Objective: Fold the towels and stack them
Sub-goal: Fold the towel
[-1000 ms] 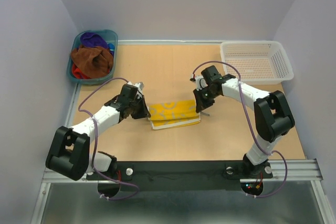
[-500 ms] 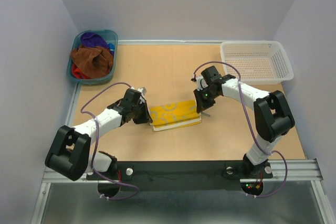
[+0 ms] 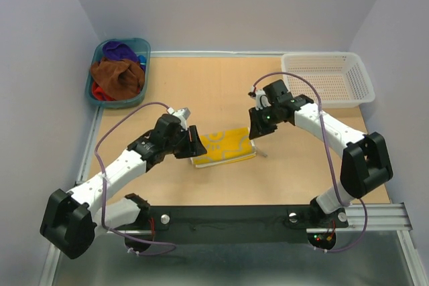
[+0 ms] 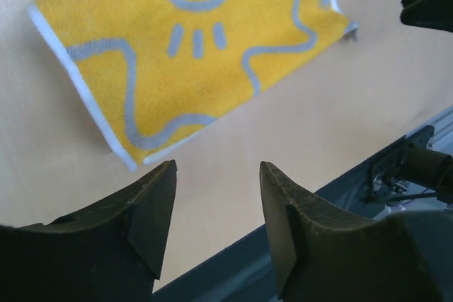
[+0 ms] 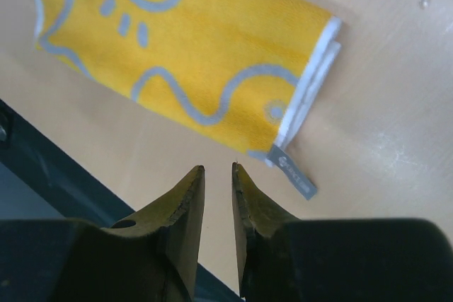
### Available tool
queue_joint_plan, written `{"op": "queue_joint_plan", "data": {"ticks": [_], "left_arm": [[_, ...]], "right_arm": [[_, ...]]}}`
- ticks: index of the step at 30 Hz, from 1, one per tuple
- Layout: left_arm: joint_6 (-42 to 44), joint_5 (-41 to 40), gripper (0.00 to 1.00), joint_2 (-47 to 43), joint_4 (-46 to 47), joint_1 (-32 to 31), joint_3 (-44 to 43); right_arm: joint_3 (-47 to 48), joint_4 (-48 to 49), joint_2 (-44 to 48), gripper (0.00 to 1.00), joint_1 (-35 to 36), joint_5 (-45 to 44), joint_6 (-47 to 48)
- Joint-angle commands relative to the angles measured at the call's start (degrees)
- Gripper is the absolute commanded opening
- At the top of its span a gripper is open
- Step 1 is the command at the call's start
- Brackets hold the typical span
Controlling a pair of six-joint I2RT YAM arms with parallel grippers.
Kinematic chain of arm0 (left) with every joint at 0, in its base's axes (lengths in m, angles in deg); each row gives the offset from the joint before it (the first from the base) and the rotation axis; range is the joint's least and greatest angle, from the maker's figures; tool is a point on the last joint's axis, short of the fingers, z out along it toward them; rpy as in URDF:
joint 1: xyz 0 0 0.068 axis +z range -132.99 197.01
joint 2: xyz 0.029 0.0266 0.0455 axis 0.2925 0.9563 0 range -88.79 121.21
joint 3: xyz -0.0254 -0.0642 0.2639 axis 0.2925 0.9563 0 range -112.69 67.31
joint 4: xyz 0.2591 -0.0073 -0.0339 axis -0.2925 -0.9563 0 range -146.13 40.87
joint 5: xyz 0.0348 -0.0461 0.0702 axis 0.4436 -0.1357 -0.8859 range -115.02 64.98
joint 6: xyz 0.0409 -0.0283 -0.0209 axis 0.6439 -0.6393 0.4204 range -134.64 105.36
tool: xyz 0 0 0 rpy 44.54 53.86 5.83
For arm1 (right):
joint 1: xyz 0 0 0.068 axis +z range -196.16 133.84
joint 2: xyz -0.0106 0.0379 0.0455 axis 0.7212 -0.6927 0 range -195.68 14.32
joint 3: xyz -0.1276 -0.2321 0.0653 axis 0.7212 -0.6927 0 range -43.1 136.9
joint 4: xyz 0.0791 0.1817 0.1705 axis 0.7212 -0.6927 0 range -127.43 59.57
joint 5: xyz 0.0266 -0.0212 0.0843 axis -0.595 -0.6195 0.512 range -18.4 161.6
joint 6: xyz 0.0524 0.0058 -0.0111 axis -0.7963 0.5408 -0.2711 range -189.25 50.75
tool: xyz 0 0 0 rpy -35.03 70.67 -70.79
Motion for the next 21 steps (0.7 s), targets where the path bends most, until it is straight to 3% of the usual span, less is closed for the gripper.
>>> {"op": "queue_joint_plan", "data": {"ticks": [1, 7, 13, 21], "left_arm": [[-2.3, -2.6, 0.58, -1.1, -0.6, -0.3, -4.3], [-2.2, -4.3, 0.48, 6.3, 2.7, -0.7, -5.2], [-2.7, -1.7, 0.32, 13.3, 4.6, -1.6, -0.1], [-2.5, -0.8, 0.30, 17.0, 5.6, -1.6, 4.1]], "right_arm": [[4.2, 2.0, 0.1, 0.28, 3.0, 0.1, -3.9], [-1.8, 9.9, -2.6, 0.27, 5.0, -3.3, -9.4], [-11.4, 16.8, -2.5, 0.27, 5.0, -4.6, -13.1], [-20.2, 21.3, -1.1, 0.27, 5.0, -8.5, -15.1]]}}
